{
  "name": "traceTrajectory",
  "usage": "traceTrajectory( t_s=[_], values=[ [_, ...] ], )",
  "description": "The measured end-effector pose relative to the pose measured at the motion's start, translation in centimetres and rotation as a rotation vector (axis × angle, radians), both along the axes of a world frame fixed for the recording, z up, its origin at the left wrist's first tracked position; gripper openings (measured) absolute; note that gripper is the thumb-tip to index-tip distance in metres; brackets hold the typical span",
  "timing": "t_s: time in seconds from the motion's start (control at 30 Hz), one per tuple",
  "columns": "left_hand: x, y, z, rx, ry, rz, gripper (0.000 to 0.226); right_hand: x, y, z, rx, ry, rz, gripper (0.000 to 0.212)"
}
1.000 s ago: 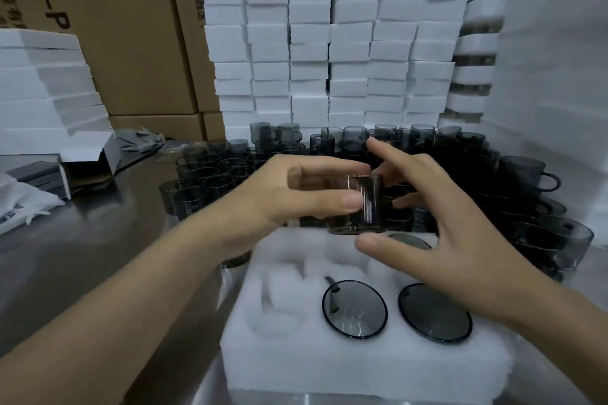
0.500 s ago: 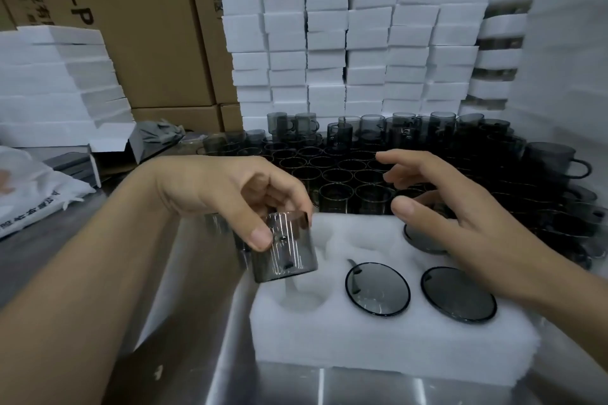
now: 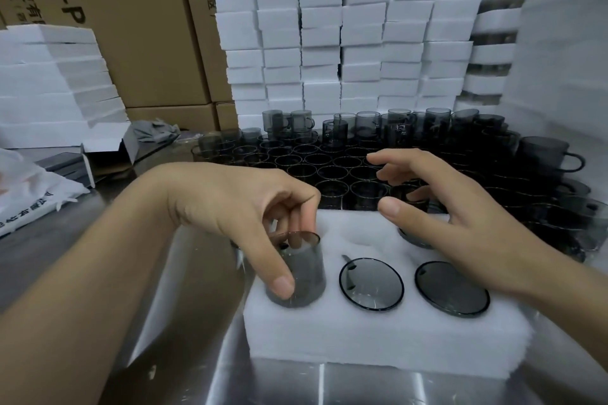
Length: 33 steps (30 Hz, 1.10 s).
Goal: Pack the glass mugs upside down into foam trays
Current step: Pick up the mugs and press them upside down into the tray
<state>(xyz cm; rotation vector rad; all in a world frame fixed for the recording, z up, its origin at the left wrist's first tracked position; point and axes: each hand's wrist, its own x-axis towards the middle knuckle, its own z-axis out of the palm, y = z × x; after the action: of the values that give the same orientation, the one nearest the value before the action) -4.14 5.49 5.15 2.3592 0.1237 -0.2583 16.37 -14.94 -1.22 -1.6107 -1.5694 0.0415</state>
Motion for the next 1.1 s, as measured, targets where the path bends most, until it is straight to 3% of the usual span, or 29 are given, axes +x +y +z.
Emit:
traceTrajectory(
  t_s=[0.13, 0.23, 0.33, 0.4, 0.53, 0.7, 0.83, 0.93, 1.1],
  values=[
    [0.0, -0.4, 0.1, 0.036, -0.015, -0.006, 0.058, 0.2, 0.0, -0.1, -0.005, -0.007, -0.005, 0.054],
    [-0.4, -0.3, 0.2, 0.027, 0.023, -0.003, 0.064, 0.2, 0.0, -0.2, -0.002, -0.012, 0.000, 0.054],
    [-1.0, 0.5, 0.5, -0.010, 0.034, -0.005, 0.054, 0.3, 0.2, -0.2, 0.013, 0.014, 0.021, 0.050],
    [-0.9, 0.8, 0.2, -0.009, 0.042, 0.008, 0.057, 0.4, 0.4, -0.1, 0.068, 0.105, 0.046, 0.045],
    [0.6, 0.6, -1.9, 0.194, 0.040, -0.047, 0.074, 1.5, 0.6, 0.7, 0.293, 0.356, -0.012, 0.037],
    [0.2, 2.1, -2.1, 0.133, -0.033, -0.070, 0.063, 3.5, 0.6, 1.4, 0.433, 0.498, -0.208, 0.026],
    [0.8, 2.5, -2.7, 0.151, 0.007, -0.089, 0.057, 4.1, 0.6, 1.3, 0.405, 0.491, -0.278, 0.025],
    [0.5, 2.6, -1.9, 0.126, -0.042, -0.117, 0.062, 4.4, 0.5, 1.0, 0.304, 0.329, -0.306, 0.017],
    [1.1, 0.8, -1.9, 0.410, -0.205, 0.180, 0.044, 4.2, 0.2, 0.8, 0.058, 0.010, -0.354, 0.017]
  ],
)
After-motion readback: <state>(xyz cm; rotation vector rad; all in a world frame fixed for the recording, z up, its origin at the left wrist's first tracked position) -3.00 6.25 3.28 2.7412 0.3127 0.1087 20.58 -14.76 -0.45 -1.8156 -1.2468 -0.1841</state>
